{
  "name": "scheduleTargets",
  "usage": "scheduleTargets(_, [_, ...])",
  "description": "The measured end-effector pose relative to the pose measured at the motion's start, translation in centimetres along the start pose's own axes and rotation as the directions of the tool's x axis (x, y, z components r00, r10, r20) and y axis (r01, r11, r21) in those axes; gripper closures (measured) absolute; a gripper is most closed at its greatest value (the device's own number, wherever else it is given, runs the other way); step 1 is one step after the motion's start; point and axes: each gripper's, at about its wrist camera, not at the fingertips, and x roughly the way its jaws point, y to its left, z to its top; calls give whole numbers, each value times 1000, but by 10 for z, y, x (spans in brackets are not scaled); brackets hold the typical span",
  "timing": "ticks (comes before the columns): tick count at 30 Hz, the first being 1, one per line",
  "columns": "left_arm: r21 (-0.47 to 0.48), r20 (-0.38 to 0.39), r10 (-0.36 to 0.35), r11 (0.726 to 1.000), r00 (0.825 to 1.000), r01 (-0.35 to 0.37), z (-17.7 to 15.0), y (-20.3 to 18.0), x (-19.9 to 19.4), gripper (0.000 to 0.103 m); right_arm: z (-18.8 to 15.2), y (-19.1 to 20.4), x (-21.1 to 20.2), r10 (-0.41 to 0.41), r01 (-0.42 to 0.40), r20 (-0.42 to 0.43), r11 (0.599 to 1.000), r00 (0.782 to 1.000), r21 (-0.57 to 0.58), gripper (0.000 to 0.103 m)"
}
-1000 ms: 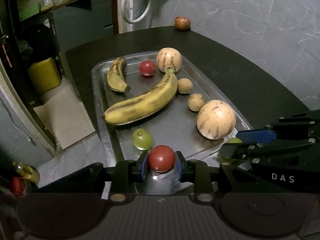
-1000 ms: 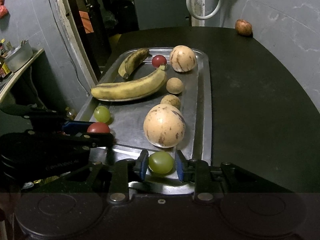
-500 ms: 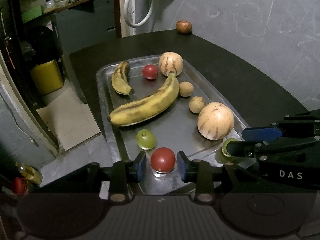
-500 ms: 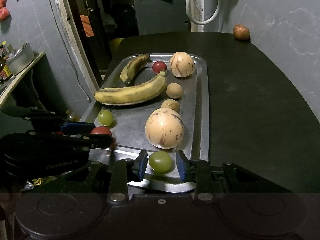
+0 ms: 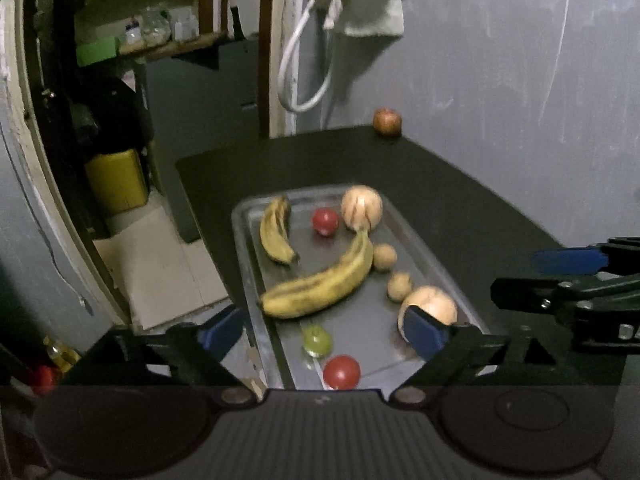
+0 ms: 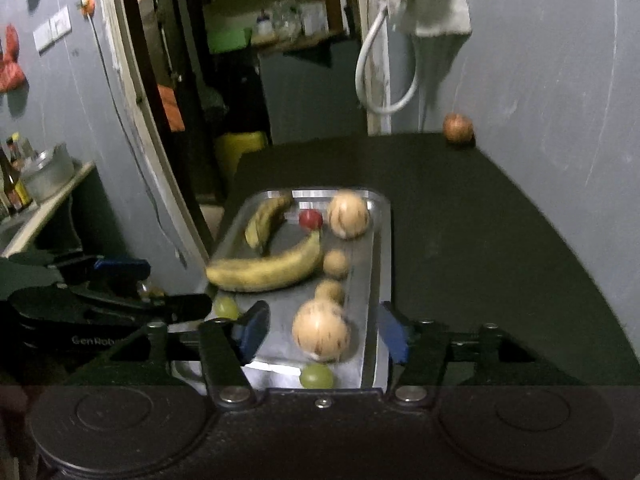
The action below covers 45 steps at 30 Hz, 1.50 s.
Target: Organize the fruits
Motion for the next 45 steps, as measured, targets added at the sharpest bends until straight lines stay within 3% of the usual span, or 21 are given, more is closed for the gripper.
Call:
scheduleTargets(3, [-21,31,-10,1000,999,11,9,0,-14,1,9,2,-19,7,-8,47,1000,999,11,5])
scheduleTargets(10, [-14,79,-16,1000,997,18,23,-8,-53,0,24,0,-73,21,-28,159,999,987,42,3])
scheduleTargets(17, [9,122,39,999,992,-40,22,-13,-88,0,26,-8,-128,17,-28,246,999,969,41,1])
scheduleTargets(21, [12,132,44,999,990,-46,16,-16,-102,0,14,-11,-136,12,-25,230,998,973,52,1])
scheduleTargets(29, [-10,39,5,1000,999,-4,-8,-29,-97,0,-24,0,-118,13,-25,110,994,994,107,1])
scheduleTargets(37, [61,15,64,996,998,-65,-13,-46,-94,0,-28,3,-122,1,-13,115,995,993,101,1])
scheduleTargets(45, [3,5,30,1000,1000,-30,-10,-41,-91,0,-29,-1,-119,-9,-3,112,995,994,101,1])
